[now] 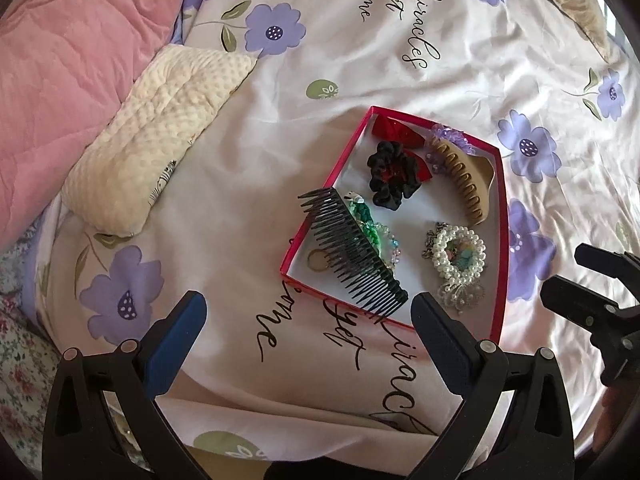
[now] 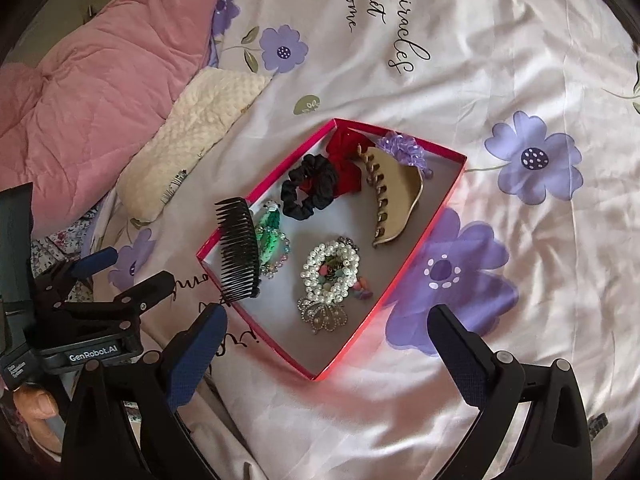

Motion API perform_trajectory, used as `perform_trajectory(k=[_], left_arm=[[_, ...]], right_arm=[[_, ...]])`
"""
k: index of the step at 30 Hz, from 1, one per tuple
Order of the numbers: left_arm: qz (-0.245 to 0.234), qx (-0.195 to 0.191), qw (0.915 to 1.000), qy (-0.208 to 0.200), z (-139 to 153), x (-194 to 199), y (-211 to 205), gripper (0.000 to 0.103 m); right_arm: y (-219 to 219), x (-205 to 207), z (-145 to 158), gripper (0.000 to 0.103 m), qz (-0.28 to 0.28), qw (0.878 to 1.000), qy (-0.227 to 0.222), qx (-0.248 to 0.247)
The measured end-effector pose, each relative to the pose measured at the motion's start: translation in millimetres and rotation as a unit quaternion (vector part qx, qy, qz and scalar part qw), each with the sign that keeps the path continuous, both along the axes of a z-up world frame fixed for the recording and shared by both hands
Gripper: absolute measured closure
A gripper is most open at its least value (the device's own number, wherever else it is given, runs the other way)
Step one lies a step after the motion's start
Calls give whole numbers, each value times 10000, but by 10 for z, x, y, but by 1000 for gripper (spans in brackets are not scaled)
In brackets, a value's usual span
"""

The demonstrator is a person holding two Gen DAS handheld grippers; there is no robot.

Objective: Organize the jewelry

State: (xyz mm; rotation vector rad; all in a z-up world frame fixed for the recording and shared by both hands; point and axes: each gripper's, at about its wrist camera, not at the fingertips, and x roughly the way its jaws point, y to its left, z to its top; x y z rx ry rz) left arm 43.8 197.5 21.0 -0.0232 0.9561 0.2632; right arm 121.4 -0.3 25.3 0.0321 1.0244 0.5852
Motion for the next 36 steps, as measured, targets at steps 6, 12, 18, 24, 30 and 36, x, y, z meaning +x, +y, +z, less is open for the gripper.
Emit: perform_trajectory(k=[6, 12, 18, 24, 30, 36], left_arm=[[7, 17, 10000, 18, -38, -4, -15, 0], [74, 8, 10000, -31, -32, -16, -7, 0], [106, -14, 9999, -78, -8, -27, -12, 0], [79, -4, 10000, -42, -9, -34, -32, 0], [110, -28, 9999, -63, -6, -57, -34, 0], [102, -71, 9998, -141, 20, -70, -34, 0]], right_arm=[[-14, 46, -37, 2, -73, 9999, 33, 73], [5, 43, -46, 2, -45, 10000, -20, 60], [24, 37, -55, 2, -21, 10000, -46, 62], [23, 31, -54, 2, -26, 10000, -51, 61], [-3, 24, -43, 2, -64, 9999, -96, 106], [-17, 9, -30, 2, -88, 9997, -133, 161]])
